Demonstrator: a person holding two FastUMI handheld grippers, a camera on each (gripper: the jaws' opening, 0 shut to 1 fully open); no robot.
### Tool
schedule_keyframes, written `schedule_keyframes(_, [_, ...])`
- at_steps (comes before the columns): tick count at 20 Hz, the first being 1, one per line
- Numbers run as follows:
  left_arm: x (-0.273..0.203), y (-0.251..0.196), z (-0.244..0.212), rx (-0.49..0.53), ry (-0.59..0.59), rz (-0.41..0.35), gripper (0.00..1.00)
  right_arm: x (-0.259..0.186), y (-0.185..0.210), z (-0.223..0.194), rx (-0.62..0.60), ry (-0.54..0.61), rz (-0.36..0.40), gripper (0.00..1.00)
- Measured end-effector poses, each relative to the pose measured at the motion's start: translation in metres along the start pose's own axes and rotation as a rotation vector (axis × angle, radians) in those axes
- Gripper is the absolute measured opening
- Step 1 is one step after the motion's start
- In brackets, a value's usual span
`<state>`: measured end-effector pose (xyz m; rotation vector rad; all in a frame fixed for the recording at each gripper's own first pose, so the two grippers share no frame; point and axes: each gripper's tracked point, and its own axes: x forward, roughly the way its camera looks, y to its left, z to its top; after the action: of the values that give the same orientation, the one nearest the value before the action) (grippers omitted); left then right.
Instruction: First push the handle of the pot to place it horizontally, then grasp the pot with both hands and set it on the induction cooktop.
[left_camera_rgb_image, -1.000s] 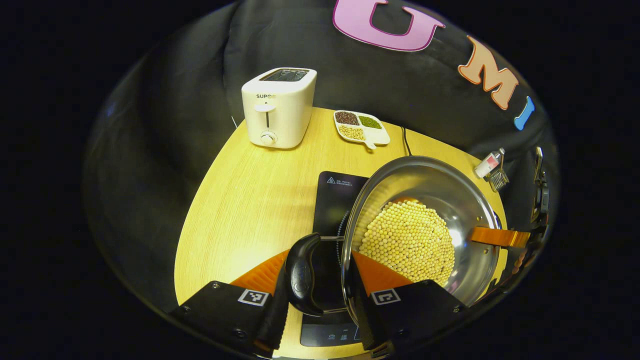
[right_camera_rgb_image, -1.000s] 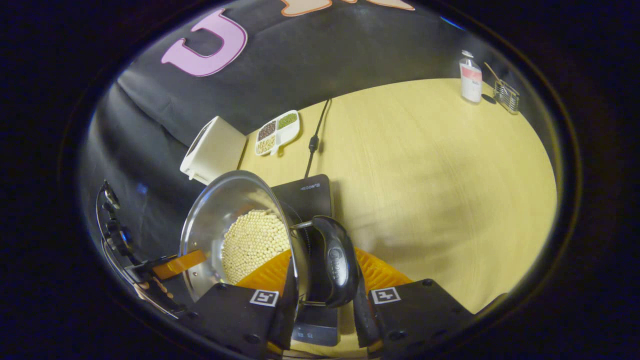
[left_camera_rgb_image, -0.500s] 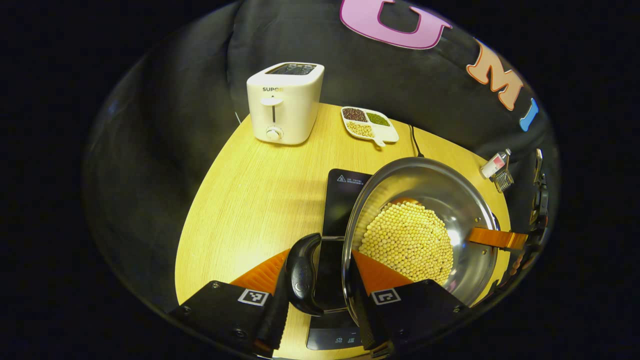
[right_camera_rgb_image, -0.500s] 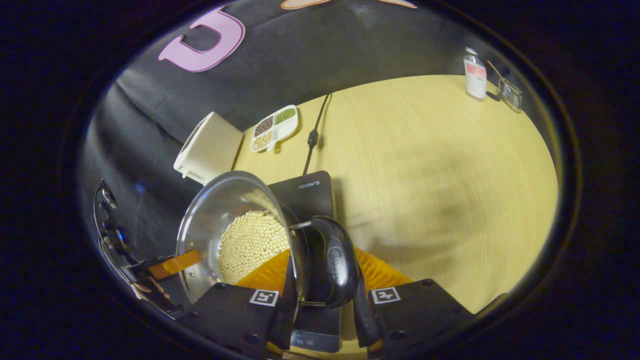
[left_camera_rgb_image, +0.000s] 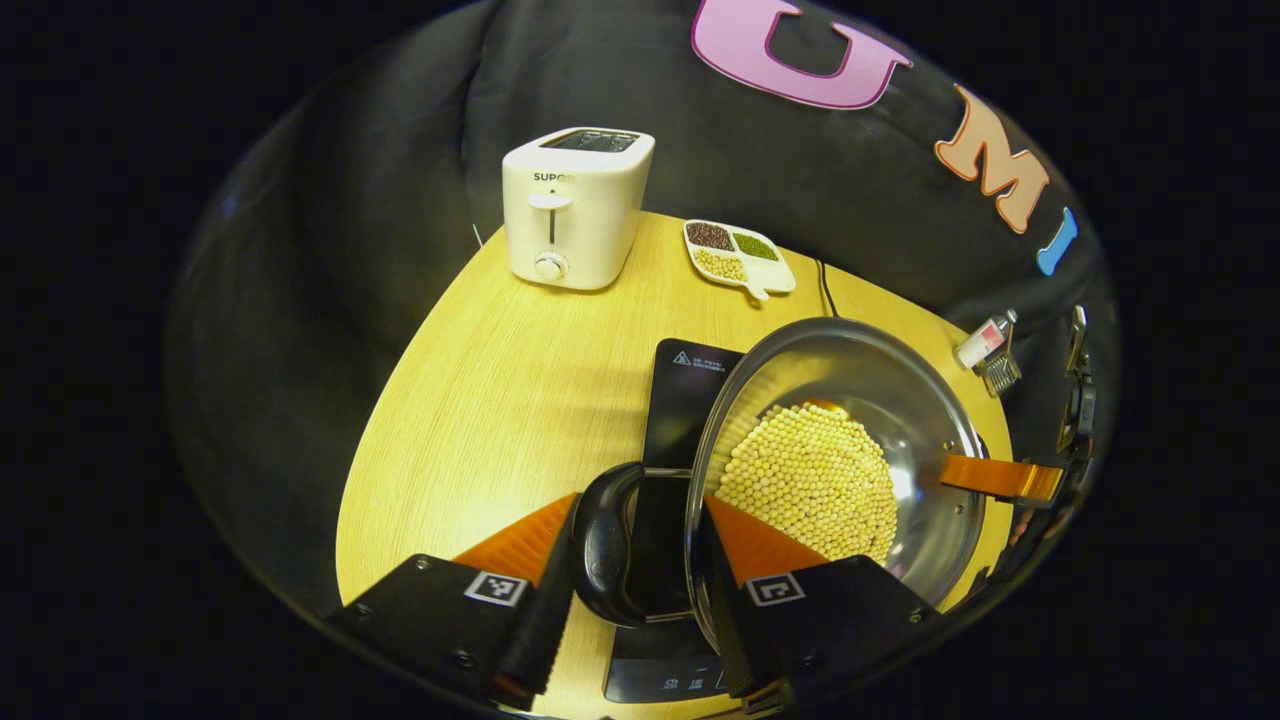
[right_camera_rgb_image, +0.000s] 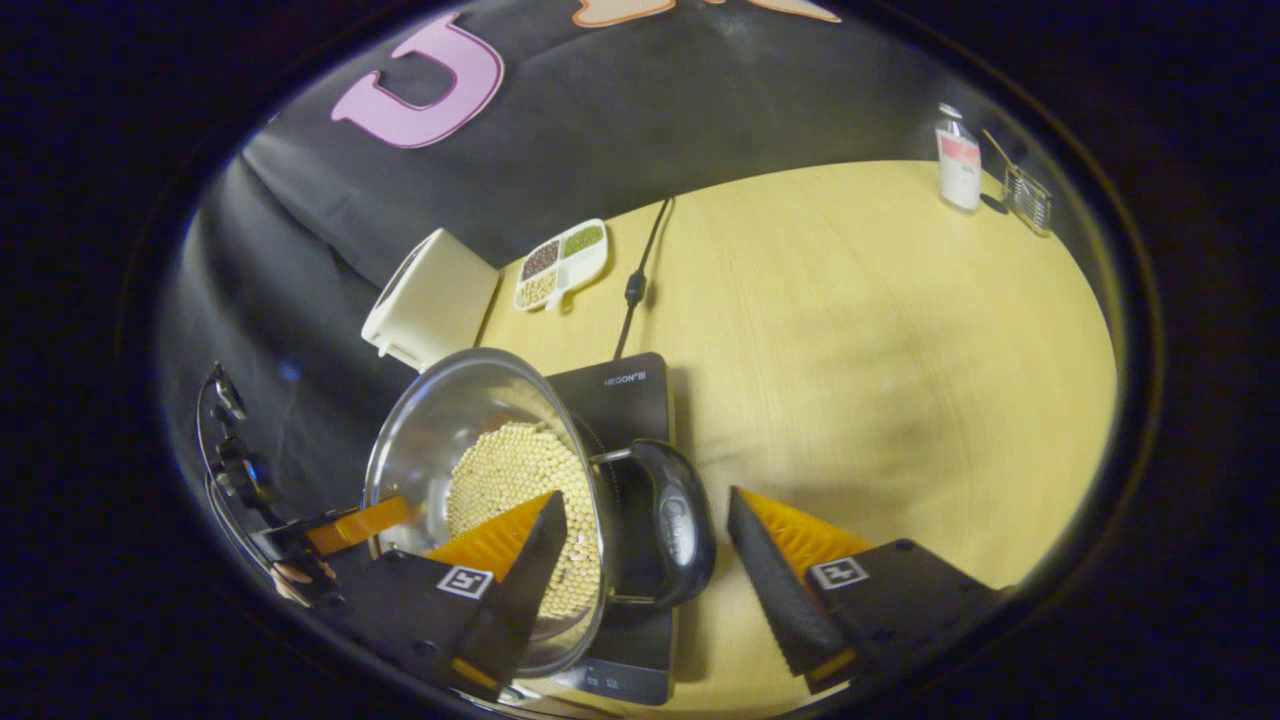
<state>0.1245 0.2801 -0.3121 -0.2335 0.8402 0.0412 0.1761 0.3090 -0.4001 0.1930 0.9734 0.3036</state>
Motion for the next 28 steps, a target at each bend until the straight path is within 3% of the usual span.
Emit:
schedule_keyframes(1, [-0.002, 0.002, 0.006, 0.001, -0.031, 0.009, 0.79, -0.004, -0.005, 0.003, -0.010, -0.018, -0.011, 0.92])
schedule_keyframes(2, [-0.004, 0.007, 0.012, 0.002, -0.066, 0.023, 0.83, -0.010, -0.009, 0.010, -0.021, -0.050, -0.020, 0.92])
schedule_keyframes(3, [-0.007, 0.005, 0.017, -0.001, -0.093, 0.016, 0.96, -0.016, -0.012, 0.017, -0.030, -0.081, -0.015, 0.92])
schedule_keyframes(4, [-0.011, 0.003, 0.020, -0.008, -0.115, 0.014, 0.97, -0.025, -0.012, 0.022, -0.036, -0.113, -0.016, 1.00])
schedule_keyframes(5, [-0.016, 0.001, 0.025, -0.011, -0.144, 0.007, 0.96, -0.033, -0.014, 0.027, -0.042, -0.144, -0.017, 0.92])
schedule_keyframes(6, [-0.024, -0.001, 0.031, -0.012, -0.179, 0.004, 0.96, -0.042, -0.017, 0.032, -0.042, -0.171, -0.023, 1.00])
schedule_keyframes(7, [-0.030, -0.003, 0.040, -0.006, -0.217, 0.005, 0.96, -0.052, -0.018, 0.035, -0.041, -0.196, -0.024, 0.92])
schedule_keyframes(15, [-0.112, -0.046, 0.069, 0.108, -0.440, 0.031, 0.95, -0.159, -0.028, 0.061, -0.059, -0.417, -0.014, 0.92])
schedule_keyframes(17, [-0.127, -0.066, 0.064, 0.101, -0.467, 0.016, 0.95, -0.187, -0.024, 0.062, -0.085, -0.466, 0.006, 0.92])
schedule_keyframes(18, [-0.140, -0.076, 0.061, 0.092, -0.483, 0.011, 0.95, -0.201, -0.023, 0.065, -0.103, -0.494, 0.014, 1.00])
schedule_keyframes(19, [-0.151, -0.085, 0.059, 0.083, -0.497, 0.013, 0.95, -0.216, -0.024, 0.068, -0.122, -0.522, 0.020, 0.92])
schedule_keyframes(22, [-0.186, -0.112, 0.054, 0.054, -0.566, 0.053, 0.95, -0.269, -0.020, 0.070, -0.200, -0.606, 0.035, 0.92])
schedule_keyframes(23, [-0.198, -0.122, 0.054, 0.042, -0.592, 0.063, 0.95, -0.286, -0.024, 0.072, -0.228, -0.629, 0.031, 1.00])
schedule_keyframes(24, [-0.214, -0.136, 0.054, 0.033, -0.621, 0.071, 0.95, -0.303, -0.029, 0.074, -0.251, -0.649, 0.030, 0.91])
schedule_keyframes(28, [-0.265, -0.192, 0.046, 0.043, -0.712, 0.068, 0.95, -0.369, -0.055, 0.075, -0.296, -0.727, 0.047, 0.92])
